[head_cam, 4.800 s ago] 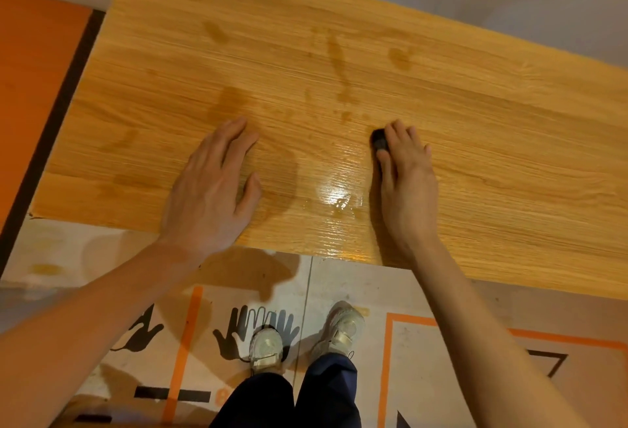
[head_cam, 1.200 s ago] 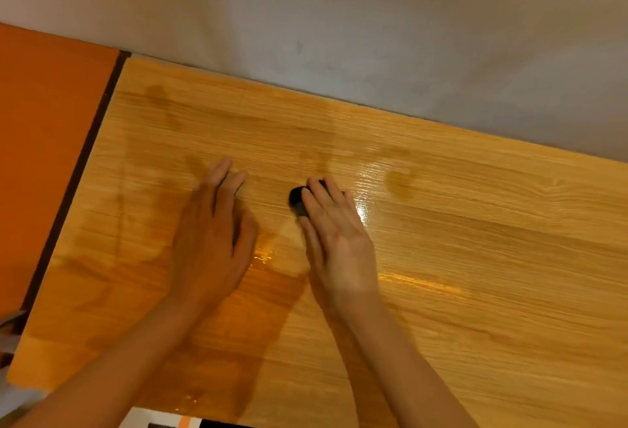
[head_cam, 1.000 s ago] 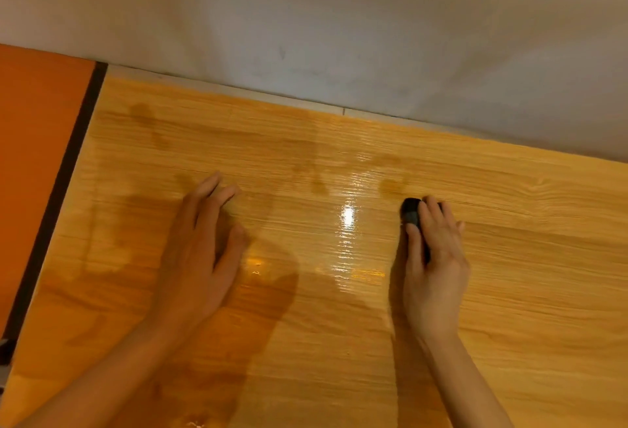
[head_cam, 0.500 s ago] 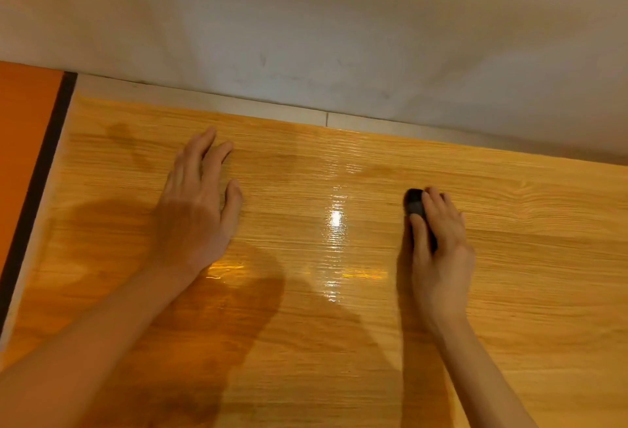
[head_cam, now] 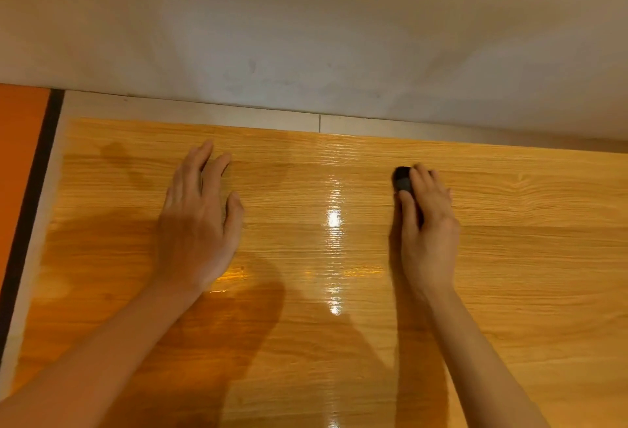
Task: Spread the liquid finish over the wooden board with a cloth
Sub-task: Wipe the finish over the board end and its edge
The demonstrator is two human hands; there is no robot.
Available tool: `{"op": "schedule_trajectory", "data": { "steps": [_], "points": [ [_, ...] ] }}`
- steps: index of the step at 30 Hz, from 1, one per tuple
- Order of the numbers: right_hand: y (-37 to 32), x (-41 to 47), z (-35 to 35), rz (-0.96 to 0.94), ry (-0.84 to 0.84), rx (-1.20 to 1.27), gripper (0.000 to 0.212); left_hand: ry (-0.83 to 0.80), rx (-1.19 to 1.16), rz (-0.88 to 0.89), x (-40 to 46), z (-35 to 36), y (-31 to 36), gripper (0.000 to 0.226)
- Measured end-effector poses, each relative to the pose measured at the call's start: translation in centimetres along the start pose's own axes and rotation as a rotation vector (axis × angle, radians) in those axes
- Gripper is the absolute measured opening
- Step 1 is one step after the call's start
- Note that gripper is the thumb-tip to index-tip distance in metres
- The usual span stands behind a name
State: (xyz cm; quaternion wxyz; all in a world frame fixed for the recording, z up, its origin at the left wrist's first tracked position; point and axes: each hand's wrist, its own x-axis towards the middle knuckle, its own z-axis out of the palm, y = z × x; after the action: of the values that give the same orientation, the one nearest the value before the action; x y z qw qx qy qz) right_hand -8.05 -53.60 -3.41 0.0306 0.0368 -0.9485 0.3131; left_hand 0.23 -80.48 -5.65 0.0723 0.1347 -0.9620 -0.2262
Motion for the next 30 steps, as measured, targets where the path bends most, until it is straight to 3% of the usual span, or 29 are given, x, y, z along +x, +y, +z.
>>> {"op": "schedule_trajectory", "data": {
  "steps": [2, 4, 9, 13, 17, 20, 24, 27, 30],
  "points": [
    [0.1, 0.5, 0.1, 0.145, 0.109, -0.007, 0.038, 0.0, -0.001, -0.001, 0.1, 0.0, 0.0, 0.049],
    [-2.5, 0.5, 2.1, 0.15, 0.142, -0.01, 0.037, 0.006, 0.002, 0.003, 0.1, 0.0, -0.1, 0.049],
    [-11.1, -0.5, 9.1, -0.179, -0.067, 0.048, 0.033, 0.015, 0.018, -0.004, 0.1, 0.0, -0.1, 0.05],
    [-8.8, 0.7, 7.4, -0.377, -0.202, 0.022, 0.037, -0.01, 0.034, -0.038, 0.2, 0.0, 0.3, 0.052],
    [-1.3, 2.7, 1.5, -0.099, -0.07, 0.018, 0.037, -0.028, 0.031, -0.043, 0.3, -0.1, 0.2, 0.052],
    [-1.7, 2.9, 1.5, 0.034, 0.018, 0.001, 0.039, -0.02, 0.043, -0.009, 0.2, -0.2, 0.0, 0.05],
    [-7.5, 2.3, 7.3, -0.249, -0.106, -0.063, 0.041, -0.027, 0.001, -0.029, 0.4, -0.4, 0.2, 0.049],
    [-8.1, 3.3, 8.3, -0.487, -0.224, -0.114, 0.043, -0.027, 0.008, -0.043, 0.3, -0.6, 0.4, 0.051],
    [-3.6, 5.0, 4.1, -0.409, -0.243, -0.153, 0.043, -0.008, -0.003, -0.041, 0.3, -0.6, 0.5, 0.051]
  ]
}}
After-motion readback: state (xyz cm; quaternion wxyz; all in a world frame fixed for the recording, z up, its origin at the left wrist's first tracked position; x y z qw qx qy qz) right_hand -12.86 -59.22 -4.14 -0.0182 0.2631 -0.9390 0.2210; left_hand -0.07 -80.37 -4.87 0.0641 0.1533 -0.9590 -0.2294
